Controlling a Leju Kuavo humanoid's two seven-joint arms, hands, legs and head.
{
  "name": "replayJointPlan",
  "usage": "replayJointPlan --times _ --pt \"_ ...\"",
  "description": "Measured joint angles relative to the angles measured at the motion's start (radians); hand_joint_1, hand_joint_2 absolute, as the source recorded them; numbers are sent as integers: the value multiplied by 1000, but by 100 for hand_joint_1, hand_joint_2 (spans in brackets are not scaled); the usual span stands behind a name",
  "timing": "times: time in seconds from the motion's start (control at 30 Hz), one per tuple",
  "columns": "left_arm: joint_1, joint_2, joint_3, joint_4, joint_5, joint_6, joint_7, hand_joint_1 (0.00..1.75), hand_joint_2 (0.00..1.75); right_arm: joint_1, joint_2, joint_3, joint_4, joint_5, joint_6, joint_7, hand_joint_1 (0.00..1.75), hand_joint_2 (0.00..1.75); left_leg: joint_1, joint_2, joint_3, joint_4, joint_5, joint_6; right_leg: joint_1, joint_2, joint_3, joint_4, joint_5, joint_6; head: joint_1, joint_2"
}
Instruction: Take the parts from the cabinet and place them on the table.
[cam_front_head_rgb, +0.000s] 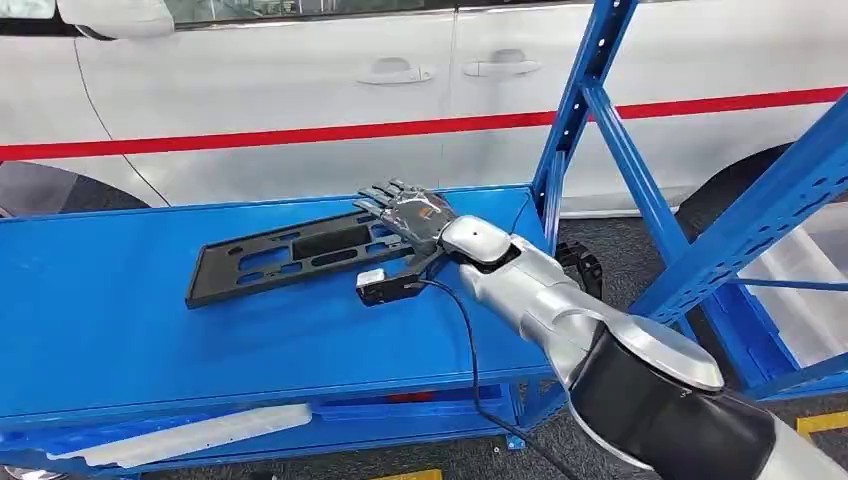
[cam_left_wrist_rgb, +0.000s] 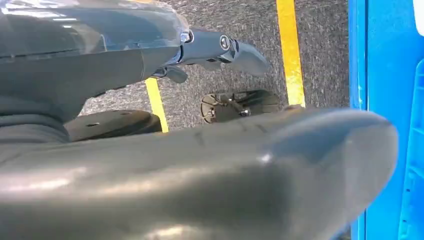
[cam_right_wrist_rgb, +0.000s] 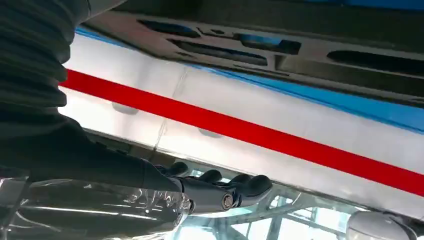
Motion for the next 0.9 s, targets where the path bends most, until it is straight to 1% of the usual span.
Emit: replayJointPlan --times 0.57,0.9 --pt "1 0 0 0 -7 -6 -3 0 0 8 -13 2 -1 -12 0 11 0 175 0 0 0 0 0 0 0 0 0 0 0 0 0 0" --pt "0 0 -1 0 -12 -10 7 0 0 72 -16 17 0 -17 -2 44 0 175 0 0 0 0 0 0 0 0 0 0 0 0 0 0"
